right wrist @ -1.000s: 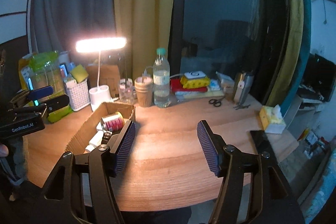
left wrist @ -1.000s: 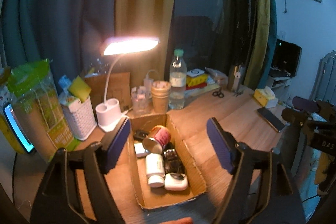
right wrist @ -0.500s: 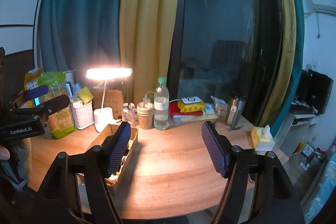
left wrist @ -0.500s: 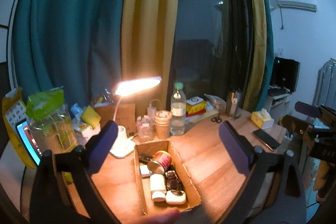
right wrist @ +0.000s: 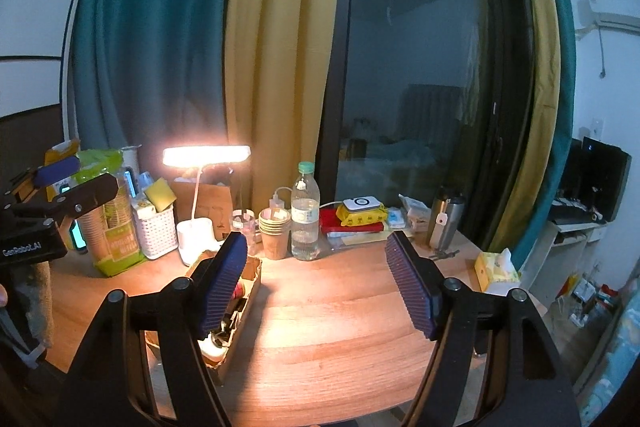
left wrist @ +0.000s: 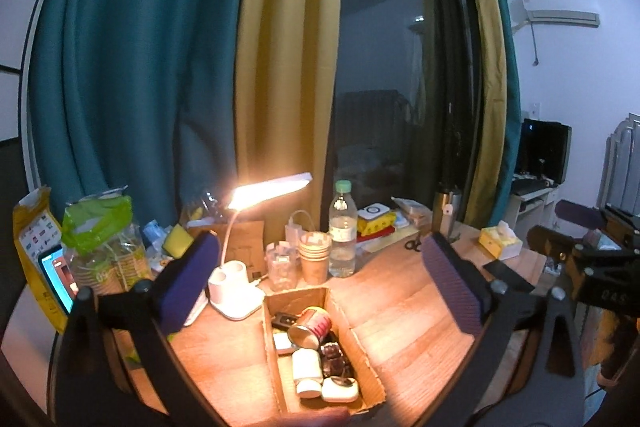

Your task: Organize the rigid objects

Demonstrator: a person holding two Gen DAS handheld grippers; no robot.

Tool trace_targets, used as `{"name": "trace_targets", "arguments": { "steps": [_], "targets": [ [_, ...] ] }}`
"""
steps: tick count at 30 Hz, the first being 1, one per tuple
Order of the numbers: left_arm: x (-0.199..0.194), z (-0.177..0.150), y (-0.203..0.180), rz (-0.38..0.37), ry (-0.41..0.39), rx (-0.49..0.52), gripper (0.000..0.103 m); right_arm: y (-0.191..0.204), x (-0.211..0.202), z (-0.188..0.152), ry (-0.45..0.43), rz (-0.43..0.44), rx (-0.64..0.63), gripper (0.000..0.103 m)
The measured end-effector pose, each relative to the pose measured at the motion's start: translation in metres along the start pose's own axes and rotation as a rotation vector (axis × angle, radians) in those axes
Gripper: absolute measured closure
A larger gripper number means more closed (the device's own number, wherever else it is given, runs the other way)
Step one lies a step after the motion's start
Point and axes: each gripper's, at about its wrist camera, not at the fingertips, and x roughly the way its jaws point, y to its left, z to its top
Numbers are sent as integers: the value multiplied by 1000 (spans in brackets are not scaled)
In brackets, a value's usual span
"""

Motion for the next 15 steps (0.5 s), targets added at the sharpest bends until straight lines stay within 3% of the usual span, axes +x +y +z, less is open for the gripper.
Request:
{"name": "trace_targets", "arguments": {
  "steps": [15],
  "targets": [
    [8, -1, 2, -10, 12, -8, 1, -1, 8, 2, 14, -20, 8, 28]
  ]
}}
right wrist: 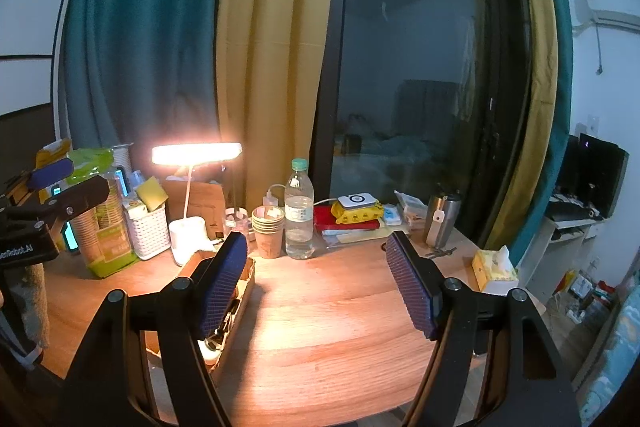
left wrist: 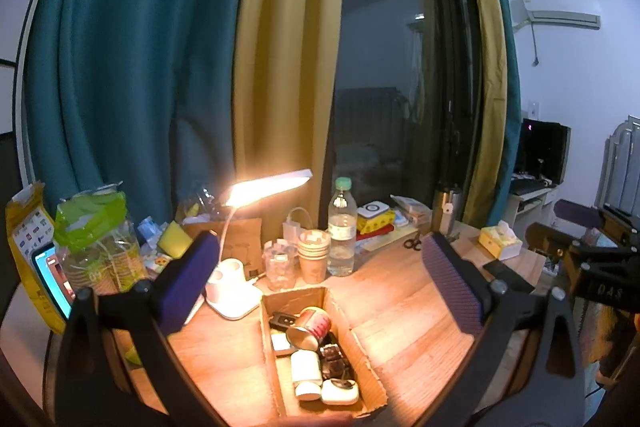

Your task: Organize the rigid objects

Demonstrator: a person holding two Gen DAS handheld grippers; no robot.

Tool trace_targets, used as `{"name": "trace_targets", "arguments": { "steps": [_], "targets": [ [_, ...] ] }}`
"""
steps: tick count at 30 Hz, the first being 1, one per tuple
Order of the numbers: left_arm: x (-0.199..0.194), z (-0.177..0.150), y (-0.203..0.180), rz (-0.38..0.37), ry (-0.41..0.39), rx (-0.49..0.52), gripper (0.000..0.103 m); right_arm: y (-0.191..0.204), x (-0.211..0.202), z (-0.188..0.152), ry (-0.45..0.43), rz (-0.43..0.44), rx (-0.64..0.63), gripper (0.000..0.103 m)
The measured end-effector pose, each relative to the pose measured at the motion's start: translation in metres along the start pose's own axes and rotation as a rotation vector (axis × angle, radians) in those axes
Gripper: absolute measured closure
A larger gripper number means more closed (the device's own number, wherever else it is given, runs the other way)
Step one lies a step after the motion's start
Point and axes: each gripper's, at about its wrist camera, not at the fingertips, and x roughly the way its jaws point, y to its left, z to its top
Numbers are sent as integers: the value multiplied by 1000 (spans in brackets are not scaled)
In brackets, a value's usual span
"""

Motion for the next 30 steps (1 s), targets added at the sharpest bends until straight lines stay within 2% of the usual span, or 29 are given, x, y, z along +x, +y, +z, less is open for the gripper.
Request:
{"name": "trace_targets", "arguments": {
  "steps": [30],
  "targets": [
    [-11, 0, 1, -18, -24, 1, 1, -1, -4, 1, -6, -9, -13, 28]
  ]
}}
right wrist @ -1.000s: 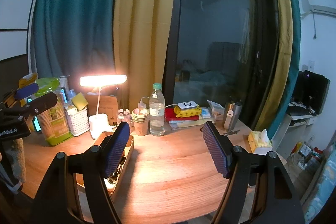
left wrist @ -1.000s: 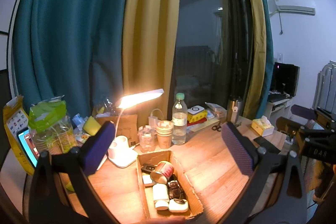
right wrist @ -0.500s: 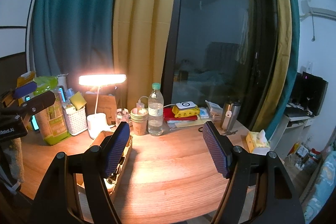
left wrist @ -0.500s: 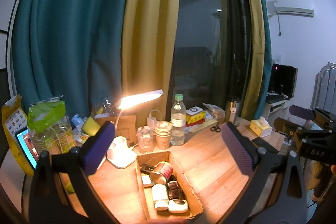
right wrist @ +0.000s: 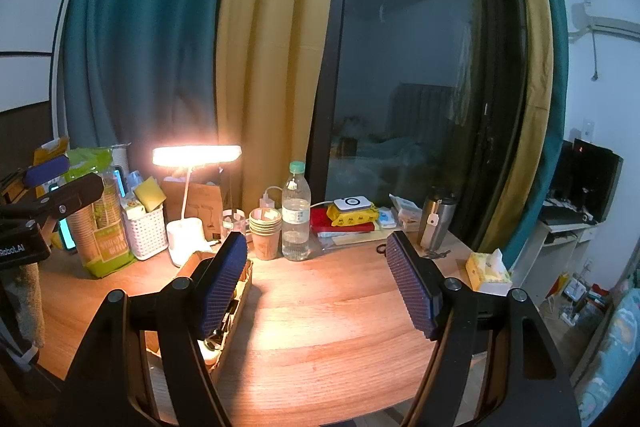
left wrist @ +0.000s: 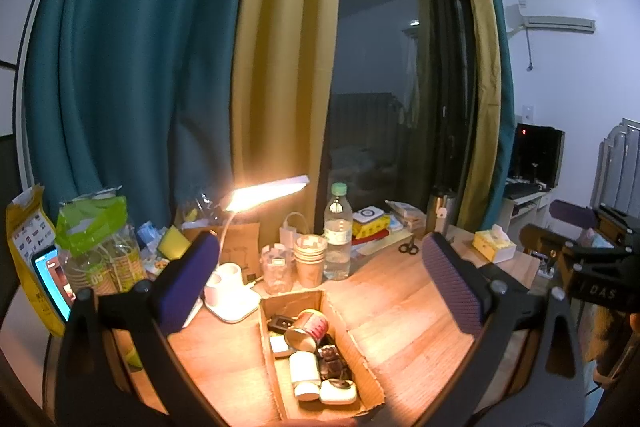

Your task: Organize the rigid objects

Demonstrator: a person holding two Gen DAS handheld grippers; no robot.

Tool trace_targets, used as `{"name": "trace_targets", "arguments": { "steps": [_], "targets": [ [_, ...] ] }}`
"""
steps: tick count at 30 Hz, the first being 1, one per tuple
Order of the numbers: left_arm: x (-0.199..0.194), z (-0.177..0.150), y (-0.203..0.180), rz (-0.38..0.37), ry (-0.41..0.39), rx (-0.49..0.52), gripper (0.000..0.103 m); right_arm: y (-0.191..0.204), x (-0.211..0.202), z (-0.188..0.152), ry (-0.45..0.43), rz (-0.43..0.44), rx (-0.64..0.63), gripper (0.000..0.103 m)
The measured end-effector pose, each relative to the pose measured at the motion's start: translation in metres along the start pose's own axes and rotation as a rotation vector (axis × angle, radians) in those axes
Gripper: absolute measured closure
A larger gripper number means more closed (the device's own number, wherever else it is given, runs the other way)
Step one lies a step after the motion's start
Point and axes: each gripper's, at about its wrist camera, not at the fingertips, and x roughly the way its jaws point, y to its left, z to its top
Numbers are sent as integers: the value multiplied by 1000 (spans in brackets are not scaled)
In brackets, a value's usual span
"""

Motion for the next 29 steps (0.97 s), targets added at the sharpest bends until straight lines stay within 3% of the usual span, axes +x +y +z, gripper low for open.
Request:
{"name": "trace_targets", "arguments": {
  "steps": [25, 29],
  "targets": [
    [-3, 1, -3, 2, 5, 10, 1, 2, -3, 0, 4, 8, -1, 28],
    [2, 1, -4, -12, 38, 6, 1, 1, -3, 0, 8, 8, -2, 28]
  ]
}}
